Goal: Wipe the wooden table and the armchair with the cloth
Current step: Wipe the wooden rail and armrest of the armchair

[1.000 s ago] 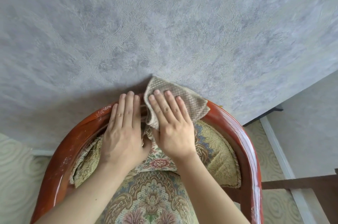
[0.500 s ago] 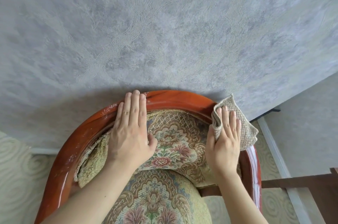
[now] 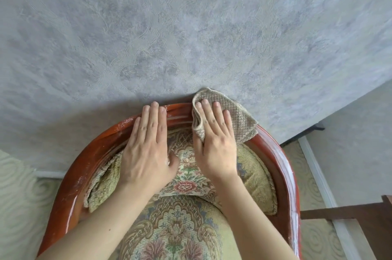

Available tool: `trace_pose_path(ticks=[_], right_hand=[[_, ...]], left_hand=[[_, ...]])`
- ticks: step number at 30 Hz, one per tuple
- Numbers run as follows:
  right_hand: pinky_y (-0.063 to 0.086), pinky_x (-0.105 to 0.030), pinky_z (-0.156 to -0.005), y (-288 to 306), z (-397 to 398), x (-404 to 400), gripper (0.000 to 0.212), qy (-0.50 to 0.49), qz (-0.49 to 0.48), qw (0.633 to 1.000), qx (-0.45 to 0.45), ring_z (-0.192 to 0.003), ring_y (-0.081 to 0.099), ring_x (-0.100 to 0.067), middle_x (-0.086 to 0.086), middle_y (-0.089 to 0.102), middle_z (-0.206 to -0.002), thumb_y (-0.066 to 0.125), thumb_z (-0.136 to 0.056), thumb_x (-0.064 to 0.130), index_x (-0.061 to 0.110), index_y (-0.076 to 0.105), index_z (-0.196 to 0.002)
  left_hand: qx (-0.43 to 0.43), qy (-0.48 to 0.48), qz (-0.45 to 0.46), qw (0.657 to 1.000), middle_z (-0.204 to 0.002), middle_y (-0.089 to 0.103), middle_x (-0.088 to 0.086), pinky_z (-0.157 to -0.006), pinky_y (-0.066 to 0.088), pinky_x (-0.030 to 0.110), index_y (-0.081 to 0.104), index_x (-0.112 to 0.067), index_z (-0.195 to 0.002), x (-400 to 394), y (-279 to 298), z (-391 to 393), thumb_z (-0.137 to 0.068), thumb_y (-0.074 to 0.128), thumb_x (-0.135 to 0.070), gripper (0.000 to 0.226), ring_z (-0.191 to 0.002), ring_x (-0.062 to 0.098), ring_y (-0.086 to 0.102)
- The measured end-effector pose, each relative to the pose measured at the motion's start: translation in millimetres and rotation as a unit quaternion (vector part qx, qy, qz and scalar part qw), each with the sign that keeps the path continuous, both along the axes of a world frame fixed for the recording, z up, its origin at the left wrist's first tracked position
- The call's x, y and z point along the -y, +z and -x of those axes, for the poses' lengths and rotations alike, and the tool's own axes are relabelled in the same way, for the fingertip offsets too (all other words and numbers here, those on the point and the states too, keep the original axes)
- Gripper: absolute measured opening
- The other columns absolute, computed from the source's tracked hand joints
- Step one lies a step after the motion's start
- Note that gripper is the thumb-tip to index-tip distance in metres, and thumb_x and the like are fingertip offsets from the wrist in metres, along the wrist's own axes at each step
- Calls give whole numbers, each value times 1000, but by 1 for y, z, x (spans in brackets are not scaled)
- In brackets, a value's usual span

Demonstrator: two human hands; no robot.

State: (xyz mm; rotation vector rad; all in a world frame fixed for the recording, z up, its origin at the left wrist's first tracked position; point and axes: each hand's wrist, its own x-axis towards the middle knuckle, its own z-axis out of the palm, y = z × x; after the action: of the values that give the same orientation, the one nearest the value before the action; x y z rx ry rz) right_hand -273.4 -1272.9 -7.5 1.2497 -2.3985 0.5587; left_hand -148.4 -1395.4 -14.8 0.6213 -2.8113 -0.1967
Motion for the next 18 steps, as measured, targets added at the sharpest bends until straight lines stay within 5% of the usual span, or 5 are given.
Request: trace_pose_path(ticks=[5, 14, 18], right_hand=[[8, -46, -124, 3, -7, 7, 54, -5, 15, 1000, 21, -152, 11, -26, -7, 29, -160, 34, -101, 29, 10, 33, -152], [10, -45, -124, 5, -30, 43, 55, 73, -14, 997, 24, -151, 16, -29, -9, 32, -158, 21, -106, 36, 7, 37, -150], [11, -44, -124, -3, -55, 71, 54, 131, -14, 991, 35, -150, 19, -30, -9, 35, -156, 24, -106, 34, 5, 41, -148]], left_hand=[[-10, 29, -6, 999, -169, -4, 20, -127, 11, 45, -1, 0, -159, 6, 3, -35, -87, 49, -46, 100, -157, 30, -2], [18, 164, -55, 985, -168, 5, 20, -125, 11, 47, 11, 1, -159, 10, -33, -142, -88, 39, -49, 91, -157, 32, 6], [51, 216, -91, 971, -169, 0, 17, -125, 14, 54, 3, -2, -160, 19, -44, -153, -88, 32, -61, 97, -156, 34, 2]])
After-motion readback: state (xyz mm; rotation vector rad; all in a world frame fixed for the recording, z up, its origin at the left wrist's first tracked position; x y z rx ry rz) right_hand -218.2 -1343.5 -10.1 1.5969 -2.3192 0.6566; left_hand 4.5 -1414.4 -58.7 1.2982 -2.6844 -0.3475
